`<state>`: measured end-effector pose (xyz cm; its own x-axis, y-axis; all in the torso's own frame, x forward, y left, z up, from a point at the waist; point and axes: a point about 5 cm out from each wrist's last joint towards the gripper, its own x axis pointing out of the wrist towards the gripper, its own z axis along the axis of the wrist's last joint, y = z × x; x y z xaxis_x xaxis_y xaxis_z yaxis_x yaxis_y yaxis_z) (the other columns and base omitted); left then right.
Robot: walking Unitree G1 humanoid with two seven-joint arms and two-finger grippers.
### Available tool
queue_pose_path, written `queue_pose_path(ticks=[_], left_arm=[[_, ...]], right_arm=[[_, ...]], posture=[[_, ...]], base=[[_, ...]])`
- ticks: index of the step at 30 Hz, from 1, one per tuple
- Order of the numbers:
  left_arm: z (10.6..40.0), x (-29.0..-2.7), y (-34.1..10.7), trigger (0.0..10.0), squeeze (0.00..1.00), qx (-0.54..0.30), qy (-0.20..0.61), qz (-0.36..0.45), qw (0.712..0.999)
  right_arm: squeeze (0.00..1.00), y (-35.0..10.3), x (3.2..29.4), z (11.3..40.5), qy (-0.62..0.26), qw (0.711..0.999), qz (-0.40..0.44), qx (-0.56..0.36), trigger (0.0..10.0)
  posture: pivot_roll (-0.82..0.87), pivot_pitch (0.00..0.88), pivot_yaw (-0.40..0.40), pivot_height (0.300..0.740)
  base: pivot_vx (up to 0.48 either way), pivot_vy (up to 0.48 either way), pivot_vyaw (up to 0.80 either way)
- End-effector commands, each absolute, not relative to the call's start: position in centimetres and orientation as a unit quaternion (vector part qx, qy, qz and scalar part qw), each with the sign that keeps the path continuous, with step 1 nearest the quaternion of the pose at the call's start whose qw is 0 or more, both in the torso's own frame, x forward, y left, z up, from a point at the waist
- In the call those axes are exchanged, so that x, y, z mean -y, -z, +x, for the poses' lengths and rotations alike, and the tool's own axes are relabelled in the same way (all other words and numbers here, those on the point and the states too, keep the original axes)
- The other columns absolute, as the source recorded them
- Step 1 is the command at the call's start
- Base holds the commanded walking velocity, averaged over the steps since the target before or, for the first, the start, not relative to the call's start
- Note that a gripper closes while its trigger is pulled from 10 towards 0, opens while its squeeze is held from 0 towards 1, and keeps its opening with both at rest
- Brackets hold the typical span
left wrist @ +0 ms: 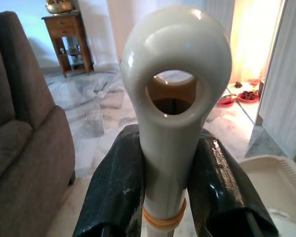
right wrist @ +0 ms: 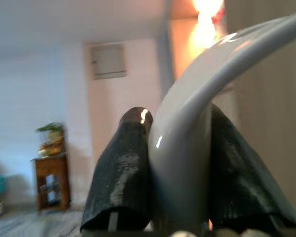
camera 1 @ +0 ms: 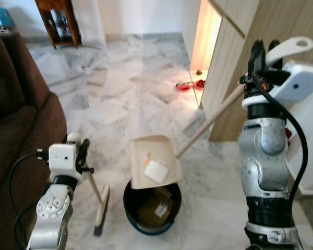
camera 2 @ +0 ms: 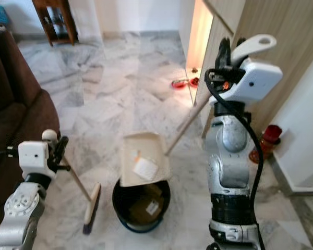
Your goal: Sweep floor
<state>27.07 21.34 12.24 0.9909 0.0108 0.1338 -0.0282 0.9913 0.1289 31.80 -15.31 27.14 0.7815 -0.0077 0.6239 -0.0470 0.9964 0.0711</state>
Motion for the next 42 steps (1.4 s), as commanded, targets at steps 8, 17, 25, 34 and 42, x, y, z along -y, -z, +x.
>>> queue_pose_path(ticks=[8,17,25,34,42], left_arm=[[27.1,-21.5,-13.3,10.0,0.0,0.092,-0.012,0.073,0.993],[27.1,-21.4,-13.4,10.0,0.0,0.093,-0.008,0.07,0.993],[27.1,-21.1,-13.4,10.0,0.0,0.095,0.005,0.081,0.992],[27.2,-20.9,-13.3,10.0,0.0,0.096,0.008,0.079,0.992],[27.3,-20.8,-13.4,10.0,0.0,0.098,0.009,0.079,0.992]], right_arm=[[0.0,-29.2,11.4,29.6,-0.124,0.908,0.024,0.399,10.0],[0.0,-28.9,7.7,27.9,-0.19,0.89,-0.001,0.415,10.0],[0.0,-28.6,3.8,25.8,-0.272,0.867,-0.007,0.418,10.0],[0.0,-28.2,1.7,24.3,-0.322,0.838,-0.072,0.435,10.0],[0.0,-28.3,1.3,23.8,-0.327,0.828,-0.091,0.446,10.0]], posture=[[-0.02,0.053,0.003,0.74],[-0.02,0.056,0.006,0.74],[-0.02,0.057,0.007,0.74],[-0.02,0.052,0.007,0.74],[-0.02,0.051,0.005,0.74]], base=[[0.0,0.0,0.0],[0.0,0.0,0.0],[0.0,0.0,0.0],[0.0,0.0,0.0],[0.0,0.0,0.0]])
